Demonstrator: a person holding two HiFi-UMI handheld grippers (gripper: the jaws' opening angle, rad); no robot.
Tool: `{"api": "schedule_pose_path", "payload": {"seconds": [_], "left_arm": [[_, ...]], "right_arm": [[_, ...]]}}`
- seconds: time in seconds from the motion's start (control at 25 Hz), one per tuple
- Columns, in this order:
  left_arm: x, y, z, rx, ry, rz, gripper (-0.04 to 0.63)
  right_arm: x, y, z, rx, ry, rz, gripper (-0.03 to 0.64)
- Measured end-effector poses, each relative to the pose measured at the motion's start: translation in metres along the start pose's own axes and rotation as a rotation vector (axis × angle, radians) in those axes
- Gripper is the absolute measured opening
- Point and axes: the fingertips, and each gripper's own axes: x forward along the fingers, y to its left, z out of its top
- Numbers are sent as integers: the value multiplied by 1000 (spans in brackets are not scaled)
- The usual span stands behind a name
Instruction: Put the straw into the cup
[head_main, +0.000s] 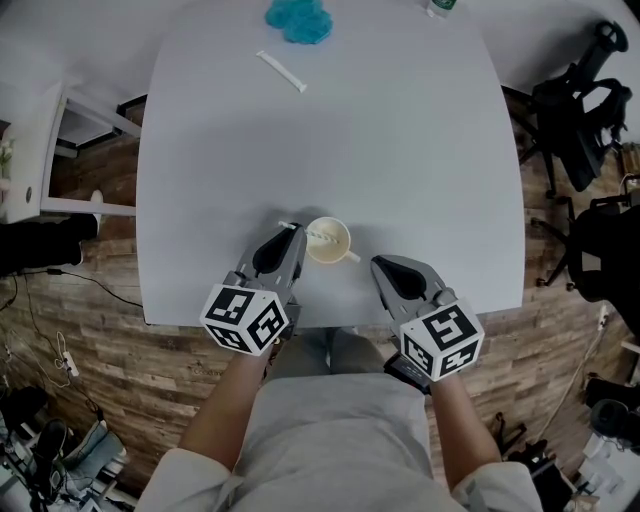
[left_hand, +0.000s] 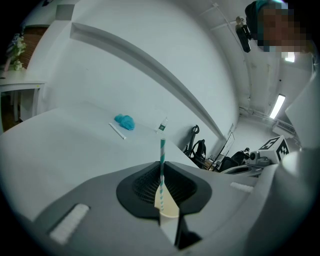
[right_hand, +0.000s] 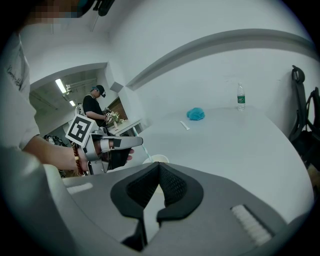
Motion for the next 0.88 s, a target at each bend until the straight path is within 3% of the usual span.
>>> {"api": "schedule_pose_path", "payload": {"seconds": [0.88], "left_arm": [[4,14,-12,-42,21,23,46]], "right_arm": [[5,6,-2,-6,5,5,6]]}}
